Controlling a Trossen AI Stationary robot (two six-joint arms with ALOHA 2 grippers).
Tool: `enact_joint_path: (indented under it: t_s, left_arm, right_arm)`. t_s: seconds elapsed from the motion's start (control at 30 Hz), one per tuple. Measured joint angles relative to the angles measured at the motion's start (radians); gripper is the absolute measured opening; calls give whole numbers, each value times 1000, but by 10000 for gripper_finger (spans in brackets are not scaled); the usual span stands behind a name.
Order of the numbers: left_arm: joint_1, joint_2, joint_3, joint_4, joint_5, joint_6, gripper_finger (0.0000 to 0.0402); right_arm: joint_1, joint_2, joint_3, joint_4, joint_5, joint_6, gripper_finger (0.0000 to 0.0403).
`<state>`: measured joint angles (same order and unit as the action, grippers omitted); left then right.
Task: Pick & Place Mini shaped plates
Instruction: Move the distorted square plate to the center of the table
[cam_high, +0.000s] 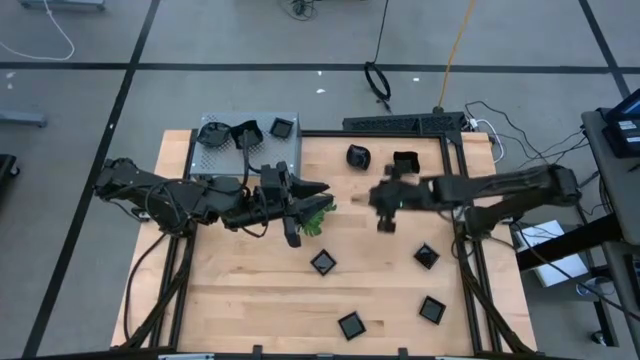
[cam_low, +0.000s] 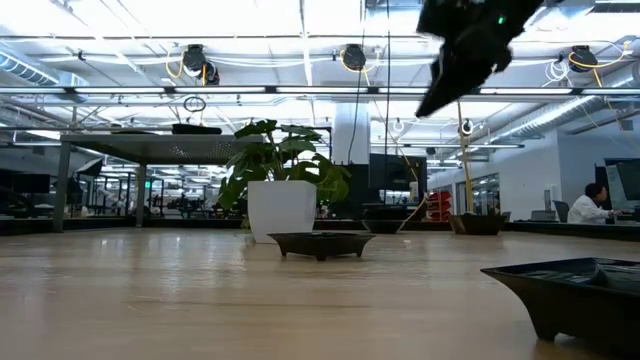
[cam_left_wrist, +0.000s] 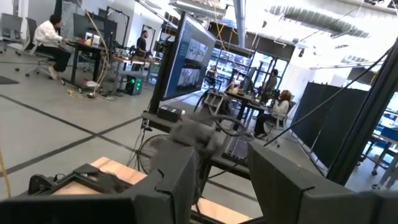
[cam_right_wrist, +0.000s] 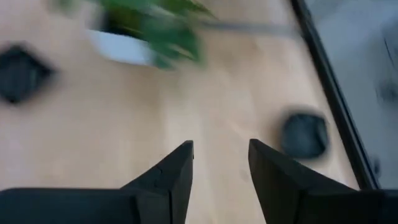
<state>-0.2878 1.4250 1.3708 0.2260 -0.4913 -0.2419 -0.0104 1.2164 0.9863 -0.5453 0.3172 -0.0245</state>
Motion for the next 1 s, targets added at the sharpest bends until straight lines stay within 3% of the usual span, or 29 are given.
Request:
enact_joint_path:
  t_s: [0.27,0.43,0.7,1.0]
  left_arm:
    - [0,0,0,1,-4,93,152]
    - [0,0,0,3,-6,141,152]
    - [0,0,0,7,-6,195,152]
    - [0,0,0,6,-6,254,152]
  right_arm:
    - [-357,49,-1,-141,-3,204,144]
    - [-504,131,-1,-123,-6,325,144]
    - [-607,265,-1,-49,-5,460,144]
    - [-632,399,-1,-14,-1,570,144]
